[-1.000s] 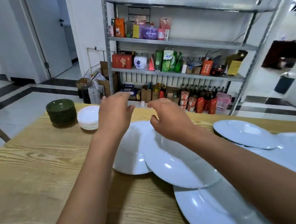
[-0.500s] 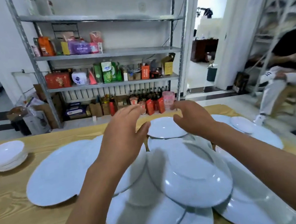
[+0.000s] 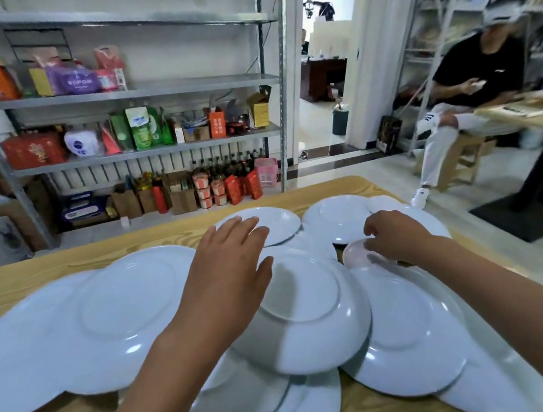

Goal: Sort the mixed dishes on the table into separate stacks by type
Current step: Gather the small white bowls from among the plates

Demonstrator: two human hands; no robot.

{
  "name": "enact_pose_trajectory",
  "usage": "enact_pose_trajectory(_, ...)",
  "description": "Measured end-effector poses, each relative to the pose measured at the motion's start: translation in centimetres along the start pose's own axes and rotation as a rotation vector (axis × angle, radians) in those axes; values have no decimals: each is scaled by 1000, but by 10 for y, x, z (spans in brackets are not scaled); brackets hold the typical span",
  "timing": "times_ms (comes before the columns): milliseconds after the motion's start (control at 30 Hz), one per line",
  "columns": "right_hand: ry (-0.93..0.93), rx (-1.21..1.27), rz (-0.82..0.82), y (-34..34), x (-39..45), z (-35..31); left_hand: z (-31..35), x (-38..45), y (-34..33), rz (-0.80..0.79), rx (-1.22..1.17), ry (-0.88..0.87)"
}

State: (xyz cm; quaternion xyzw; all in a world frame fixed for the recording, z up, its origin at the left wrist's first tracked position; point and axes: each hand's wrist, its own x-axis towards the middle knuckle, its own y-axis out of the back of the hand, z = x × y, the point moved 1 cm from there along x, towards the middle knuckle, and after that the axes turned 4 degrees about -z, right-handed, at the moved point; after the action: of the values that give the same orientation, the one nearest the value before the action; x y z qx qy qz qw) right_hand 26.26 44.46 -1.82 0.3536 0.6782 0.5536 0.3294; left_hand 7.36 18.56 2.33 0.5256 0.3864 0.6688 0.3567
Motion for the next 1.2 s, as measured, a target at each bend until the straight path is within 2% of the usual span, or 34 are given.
enact_pose_trajectory(200, -38, 75, 44, -12, -3, 11, 9, -5, -6, -71, -49, -42)
enact_pose_trajectory(333, -59, 151, 120, -11, -8, 14, 14, -8, 0, -20, -68, -82)
enact_pose_trajectory(500, -93, 140, 341, 1, -20, 2, 14, -12, 8, -71, -33, -58)
enact_pose_trajectory(600, -90, 247, 512, 11, -29, -11, 13, -13, 10, -111, -21, -54)
enact_pose_trajectory(700, -28, 432, 592, 20, -37, -35, 14, -14, 14, -108, -28, -62)
enact_pose_trajectory(833, 45, 708, 528, 34, -47, -90, 7, -12, 20, -66, 8, -49)
enact_pose_trajectory(1000, 47, 1195, 230, 49, -62, -163, -19, -20, 34, -121, 47, 61)
enact_pose_trajectory(1100, 64, 1313, 122, 52, -72, -201, -40, -30, 50, -129, -22, 195)
enact_pose_trajectory(1200, 157, 1346, 49, 53, -81, -241, -65, -43, 67, -40, -39, 276)
